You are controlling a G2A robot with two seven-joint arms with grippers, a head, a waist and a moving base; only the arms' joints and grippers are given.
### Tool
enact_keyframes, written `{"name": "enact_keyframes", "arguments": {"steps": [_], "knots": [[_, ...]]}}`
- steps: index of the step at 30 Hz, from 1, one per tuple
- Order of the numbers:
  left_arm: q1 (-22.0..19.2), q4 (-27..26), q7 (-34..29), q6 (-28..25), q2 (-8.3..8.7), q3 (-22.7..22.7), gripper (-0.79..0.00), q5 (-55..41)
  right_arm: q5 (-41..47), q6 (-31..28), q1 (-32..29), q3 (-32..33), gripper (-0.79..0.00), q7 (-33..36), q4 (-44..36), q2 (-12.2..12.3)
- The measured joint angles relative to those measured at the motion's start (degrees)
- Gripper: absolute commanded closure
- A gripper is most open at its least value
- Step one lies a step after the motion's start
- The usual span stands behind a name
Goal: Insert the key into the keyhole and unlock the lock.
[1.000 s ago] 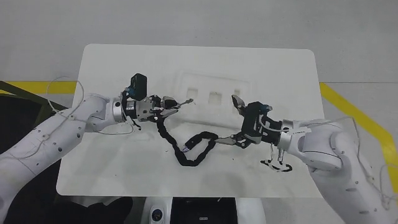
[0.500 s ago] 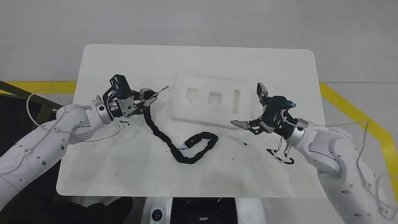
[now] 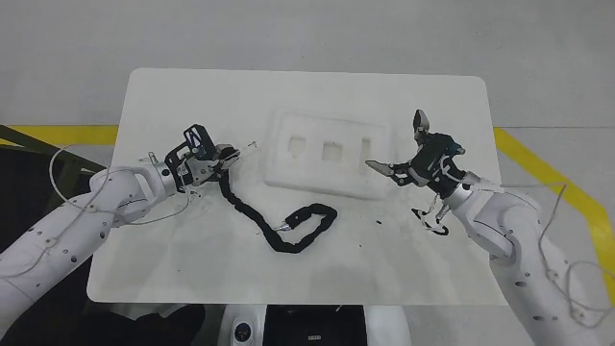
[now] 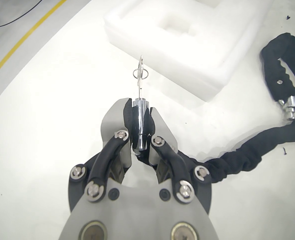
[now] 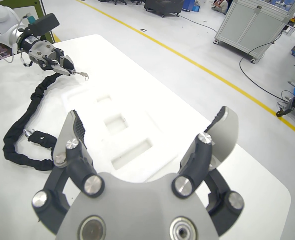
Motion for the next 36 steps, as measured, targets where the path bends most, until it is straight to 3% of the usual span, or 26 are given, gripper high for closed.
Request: {"name": "enact_keyframes", "arguments": {"steps": [9, 15, 25, 30, 36], "knots": [[0.57, 1.37, 5.79, -2.58, -0.94, -3.68, -0.785, -0.93, 0.23, 1.97, 3.03, -0.07, -0.785, 0.46, 2.38, -0.42], [-0.13, 1.77, 16.51, -3.55, -1.36, -8.19, -0.785, -1.78, -0.66, 2.38, 4.99, 1.08, -0.785, 1.03, 2.23, -0.46], [-2.04, 1.02, 24.14, 0.03, -1.72, -15.52, -0.785, 2.59, -1.32, 2.56, 7.64, 3.39, -0.785, 3.58, 0.32, -0.39], [-1.49, -0.59, 25.92, 4.12, -1.85, -18.73, -0.785, 4.57, -0.63, 2.3, 9.9, 4.67, -0.785, 5.66, 0.36, -0.35], [-2.16, -0.92, 24.66, 1.84, -2.63, -20.18, -0.784, 4.73, 0.17, 2.25, 10.94, 5.67, -0.785, 6.85, 0.43, -0.3]]}}
